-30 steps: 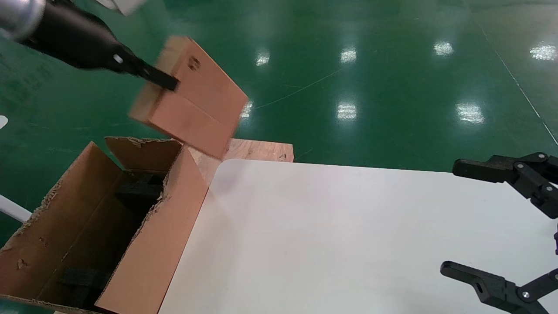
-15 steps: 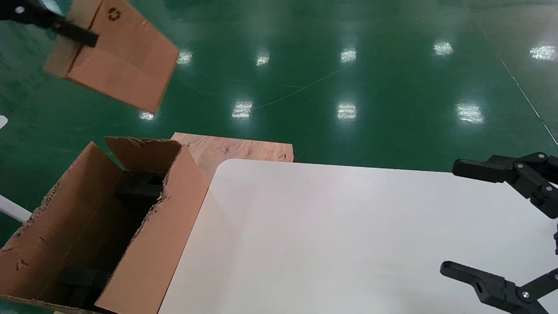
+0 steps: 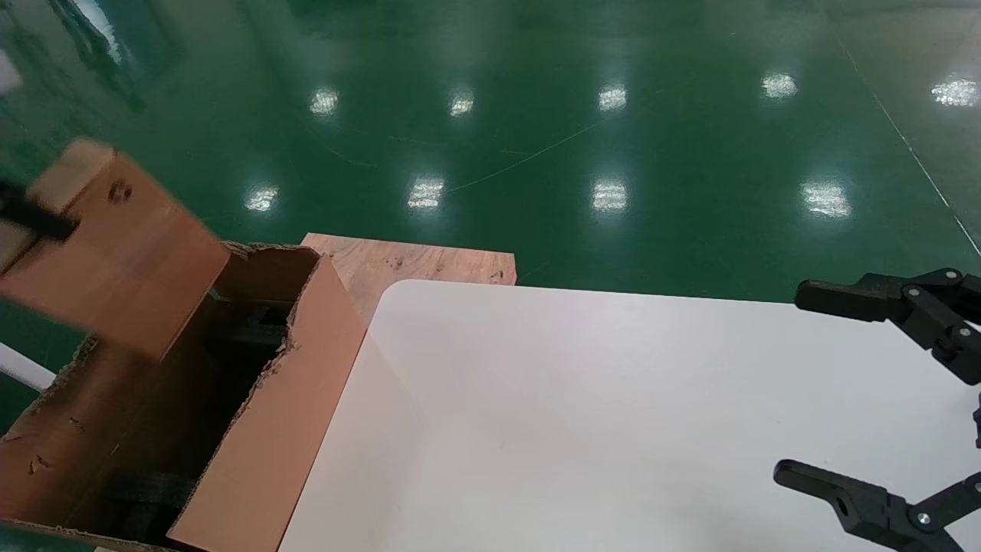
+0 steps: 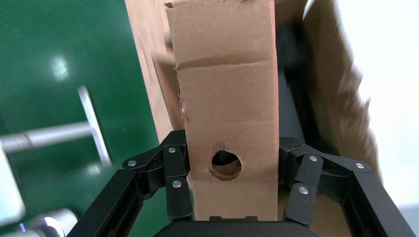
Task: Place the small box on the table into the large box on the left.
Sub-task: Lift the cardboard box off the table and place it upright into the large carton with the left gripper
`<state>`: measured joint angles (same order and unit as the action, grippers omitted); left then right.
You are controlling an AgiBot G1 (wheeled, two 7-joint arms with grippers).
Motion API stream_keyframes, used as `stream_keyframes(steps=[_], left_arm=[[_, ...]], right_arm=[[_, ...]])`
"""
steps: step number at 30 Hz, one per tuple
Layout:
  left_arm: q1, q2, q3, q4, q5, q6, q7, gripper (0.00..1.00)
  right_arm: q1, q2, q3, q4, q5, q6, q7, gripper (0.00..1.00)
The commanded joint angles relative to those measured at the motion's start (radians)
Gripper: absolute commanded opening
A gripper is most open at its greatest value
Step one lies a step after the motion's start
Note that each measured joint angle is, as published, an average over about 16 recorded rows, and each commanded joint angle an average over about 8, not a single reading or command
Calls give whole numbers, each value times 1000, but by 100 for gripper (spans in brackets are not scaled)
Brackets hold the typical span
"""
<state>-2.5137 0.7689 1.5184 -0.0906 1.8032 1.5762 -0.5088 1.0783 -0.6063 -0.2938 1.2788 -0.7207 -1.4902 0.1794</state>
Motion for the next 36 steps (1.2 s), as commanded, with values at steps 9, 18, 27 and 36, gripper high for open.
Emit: stream_keyframes(steps=[9, 18, 27, 36], left_arm=[[173, 4, 17, 103, 5, -18, 23, 0], [301, 46, -1, 120, -21, -153, -63, 0], [379, 81, -6, 132, -26, -227, -131, 0], [415, 90, -1, 145, -19, -229, -186, 0]], right_arm=[[0, 0, -1, 0, 0, 0, 0, 100], [0, 0, -1, 0, 1, 0, -1, 100], [0, 1, -1, 0, 1, 1, -1, 100], [0, 1, -2, 0, 1, 1, -1, 100]])
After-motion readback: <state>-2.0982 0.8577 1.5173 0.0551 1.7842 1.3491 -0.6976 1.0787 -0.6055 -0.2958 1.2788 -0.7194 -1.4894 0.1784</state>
